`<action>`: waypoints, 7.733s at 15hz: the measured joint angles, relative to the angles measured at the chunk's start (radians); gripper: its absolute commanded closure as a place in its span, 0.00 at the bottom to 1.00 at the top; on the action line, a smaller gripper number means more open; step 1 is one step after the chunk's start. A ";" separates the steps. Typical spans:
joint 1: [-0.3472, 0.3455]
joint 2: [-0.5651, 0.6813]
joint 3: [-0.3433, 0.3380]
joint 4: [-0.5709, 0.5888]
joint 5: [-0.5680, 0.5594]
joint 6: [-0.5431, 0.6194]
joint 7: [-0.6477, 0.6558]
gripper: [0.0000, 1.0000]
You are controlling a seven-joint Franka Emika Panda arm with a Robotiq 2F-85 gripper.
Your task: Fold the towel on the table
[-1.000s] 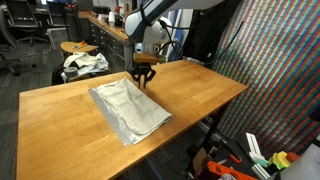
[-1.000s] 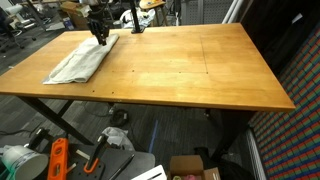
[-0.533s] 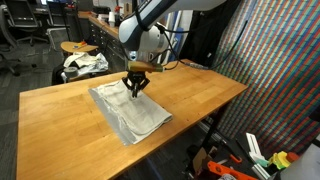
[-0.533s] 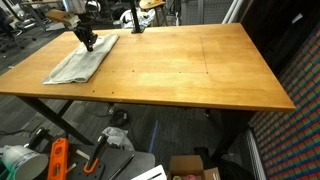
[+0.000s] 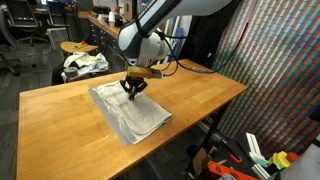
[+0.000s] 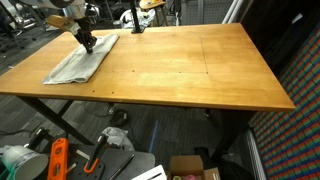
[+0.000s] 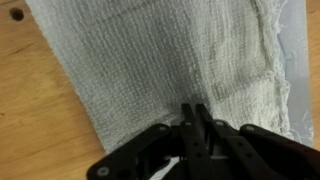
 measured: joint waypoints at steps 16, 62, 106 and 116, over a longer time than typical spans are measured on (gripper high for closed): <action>-0.005 0.026 -0.028 0.011 0.000 -0.006 0.016 0.88; 0.171 0.256 -0.076 0.568 -0.084 -0.241 0.353 0.88; 0.033 0.255 -0.095 0.587 -0.092 -0.354 0.220 0.87; -0.006 -0.158 -0.151 0.077 -0.356 -0.592 -0.060 0.84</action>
